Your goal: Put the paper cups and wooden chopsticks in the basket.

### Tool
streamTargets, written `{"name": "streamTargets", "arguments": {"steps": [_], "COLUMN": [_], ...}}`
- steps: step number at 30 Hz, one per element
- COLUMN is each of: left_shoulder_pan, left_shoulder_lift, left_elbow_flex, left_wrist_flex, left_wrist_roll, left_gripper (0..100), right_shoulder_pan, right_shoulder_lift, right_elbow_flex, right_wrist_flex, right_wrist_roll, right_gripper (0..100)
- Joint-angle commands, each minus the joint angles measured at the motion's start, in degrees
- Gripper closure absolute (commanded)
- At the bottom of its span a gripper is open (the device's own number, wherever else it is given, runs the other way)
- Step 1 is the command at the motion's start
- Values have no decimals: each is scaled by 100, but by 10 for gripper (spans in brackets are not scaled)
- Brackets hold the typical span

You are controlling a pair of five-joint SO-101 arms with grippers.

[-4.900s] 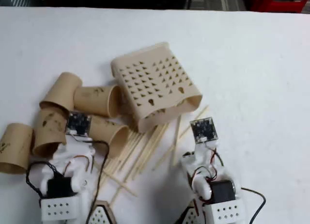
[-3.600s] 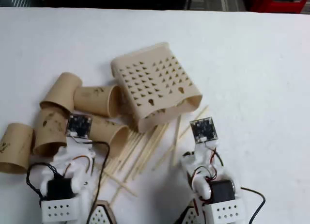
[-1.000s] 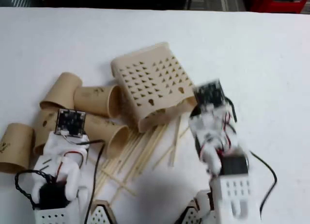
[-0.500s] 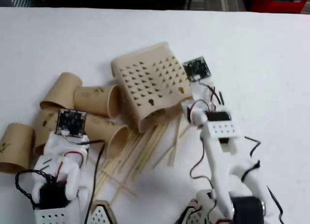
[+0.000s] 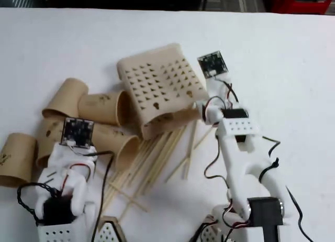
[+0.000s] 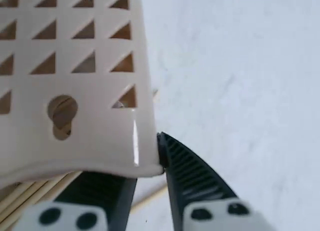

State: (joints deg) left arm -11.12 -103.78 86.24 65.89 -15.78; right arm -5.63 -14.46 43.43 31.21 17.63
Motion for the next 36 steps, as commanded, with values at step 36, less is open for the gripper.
{"name": "streamTargets", "arguments": {"steps": [36], "left_shoulder_pan": [57], "left_shoulder_lift": [-66], "left_elbow_flex": [-26], "left_wrist_flex": [-105], "left_wrist_roll": [-62], "left_gripper": [969], "right_shoulder_pan": [356], "right_shoulder_lift": [1824], "right_elbow_flex": [-7244], "right_wrist_flex": [4673], "right_wrist_roll": [-1002], "right_gripper": [980]}}
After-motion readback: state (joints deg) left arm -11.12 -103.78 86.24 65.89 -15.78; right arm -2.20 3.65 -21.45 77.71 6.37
